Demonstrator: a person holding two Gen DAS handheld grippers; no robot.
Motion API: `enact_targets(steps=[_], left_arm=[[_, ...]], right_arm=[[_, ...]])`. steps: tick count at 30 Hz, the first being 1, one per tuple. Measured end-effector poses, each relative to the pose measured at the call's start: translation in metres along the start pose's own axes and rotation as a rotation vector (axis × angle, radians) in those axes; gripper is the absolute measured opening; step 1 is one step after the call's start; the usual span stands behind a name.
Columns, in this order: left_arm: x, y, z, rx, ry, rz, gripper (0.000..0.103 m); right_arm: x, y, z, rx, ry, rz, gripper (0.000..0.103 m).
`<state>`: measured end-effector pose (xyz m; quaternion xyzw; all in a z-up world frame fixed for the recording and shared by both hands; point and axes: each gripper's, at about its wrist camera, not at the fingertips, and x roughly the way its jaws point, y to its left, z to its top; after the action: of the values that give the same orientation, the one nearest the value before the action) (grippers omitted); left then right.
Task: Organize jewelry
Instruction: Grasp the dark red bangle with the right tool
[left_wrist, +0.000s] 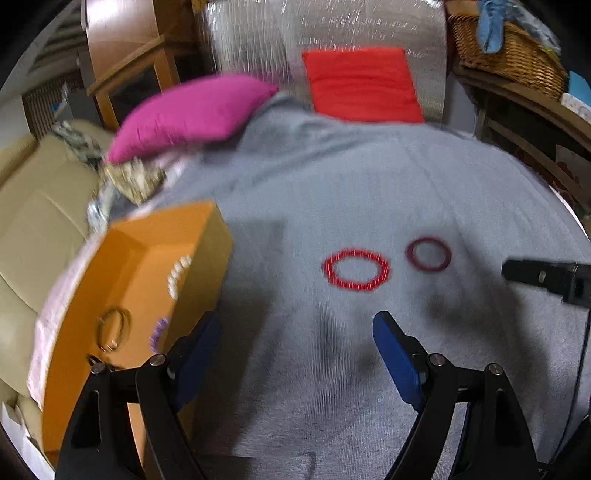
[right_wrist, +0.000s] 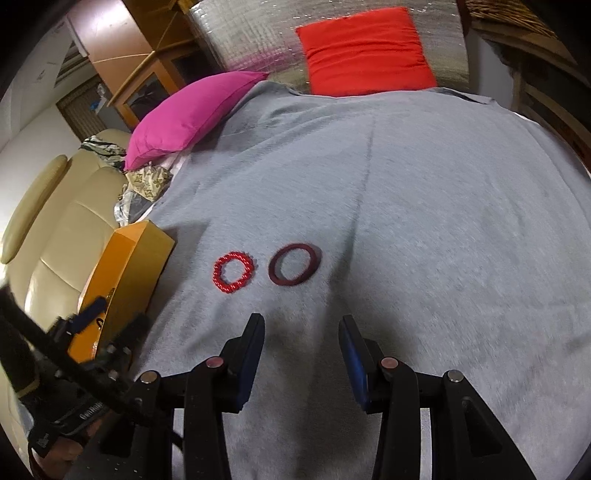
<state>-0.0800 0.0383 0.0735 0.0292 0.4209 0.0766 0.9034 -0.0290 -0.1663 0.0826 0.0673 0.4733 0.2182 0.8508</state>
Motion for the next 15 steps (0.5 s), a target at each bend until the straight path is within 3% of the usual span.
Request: enact_targets(steps=[4,10,15], left_arm=[[0.023,0.012,-0.005,-0.061,0.080,-0.048,0.085],[0.039,0.023,-0.004,-0.140,0.124,-0.117,0.085],[0.044,0.019,-0.005,-0.122,0.131,-0.126,0.085]], right_arm=[[0.019,0.008,0.014,-0.072,-0.013,-0.011,0.046],[0.061,0.014,0.029,-0.128,0.033,-0.038,0.044],[0.086,0.020,0.034,-0.173,0.034,-0.122,0.038]])
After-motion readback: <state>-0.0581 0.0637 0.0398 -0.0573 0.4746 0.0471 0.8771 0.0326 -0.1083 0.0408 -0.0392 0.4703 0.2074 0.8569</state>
